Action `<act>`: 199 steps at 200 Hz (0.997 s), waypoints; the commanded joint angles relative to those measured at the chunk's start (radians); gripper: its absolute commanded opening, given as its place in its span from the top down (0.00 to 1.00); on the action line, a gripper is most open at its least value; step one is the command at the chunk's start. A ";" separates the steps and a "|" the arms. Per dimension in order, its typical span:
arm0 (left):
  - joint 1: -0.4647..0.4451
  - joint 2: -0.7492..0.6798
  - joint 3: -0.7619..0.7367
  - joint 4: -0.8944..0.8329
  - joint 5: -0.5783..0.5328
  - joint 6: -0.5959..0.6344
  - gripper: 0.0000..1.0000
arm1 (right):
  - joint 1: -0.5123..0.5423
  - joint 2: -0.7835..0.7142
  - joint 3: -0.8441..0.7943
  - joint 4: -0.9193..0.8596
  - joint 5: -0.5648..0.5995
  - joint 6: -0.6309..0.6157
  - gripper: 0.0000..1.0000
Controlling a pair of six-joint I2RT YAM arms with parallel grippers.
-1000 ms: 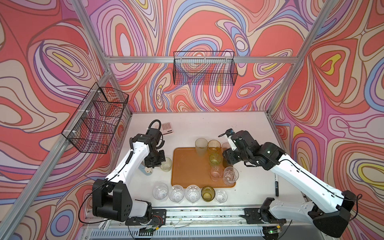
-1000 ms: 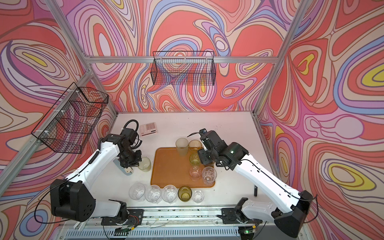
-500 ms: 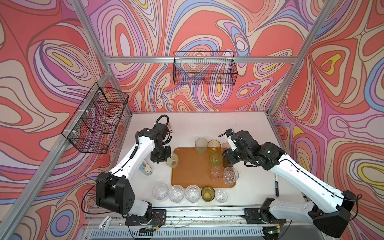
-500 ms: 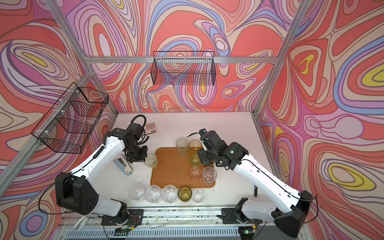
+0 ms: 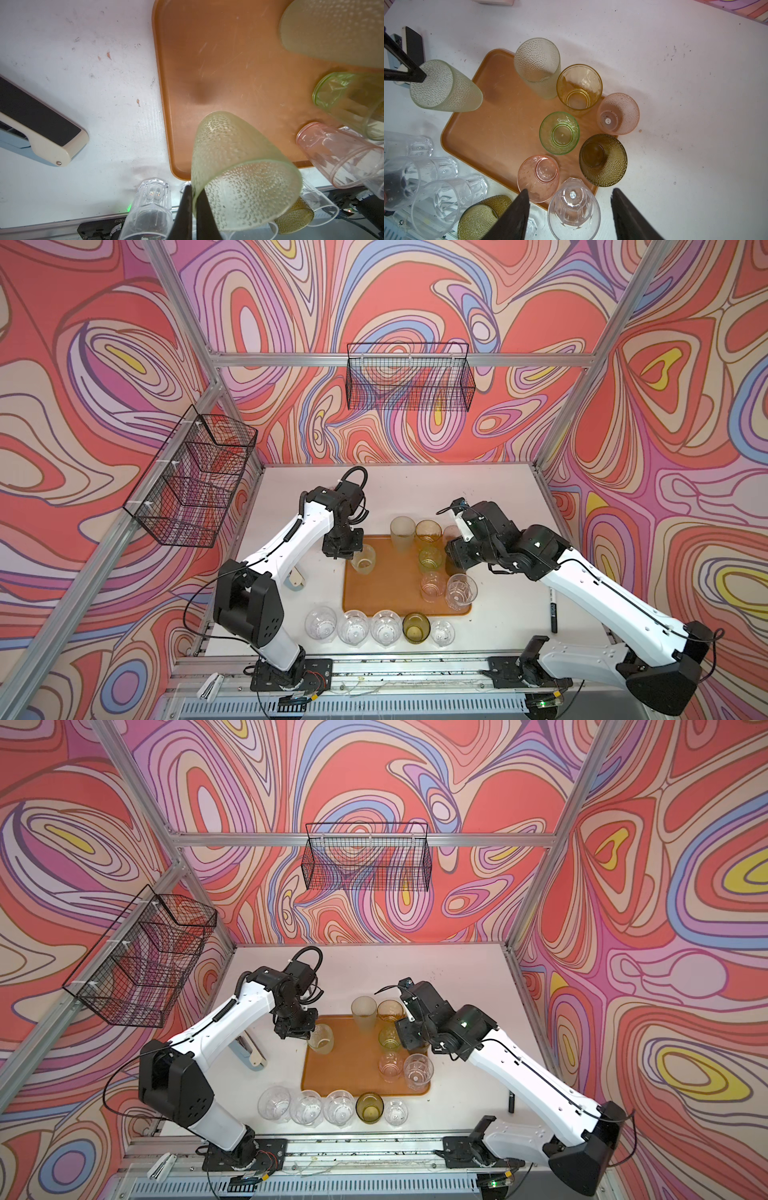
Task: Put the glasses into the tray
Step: 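Carry the second pale green glass over the tray and lower it beside the first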
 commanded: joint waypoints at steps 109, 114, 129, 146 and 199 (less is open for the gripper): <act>-0.148 0.195 0.190 -0.072 0.022 -0.005 1.00 | 0.007 -0.027 -0.002 0.003 -0.006 0.005 0.36; -0.152 0.200 0.196 -0.073 0.024 -0.005 1.00 | 0.007 -0.027 -0.003 0.004 -0.006 0.005 0.36; -0.161 0.220 0.216 -0.075 0.028 -0.006 1.00 | 0.007 -0.023 -0.002 0.005 -0.009 0.005 0.36; -0.170 0.240 0.239 -0.076 0.031 -0.008 1.00 | 0.007 -0.022 -0.005 0.008 -0.011 0.005 0.36; -0.202 0.321 0.339 -0.083 0.035 -0.016 1.00 | 0.007 -0.018 -0.004 0.011 -0.012 0.000 0.36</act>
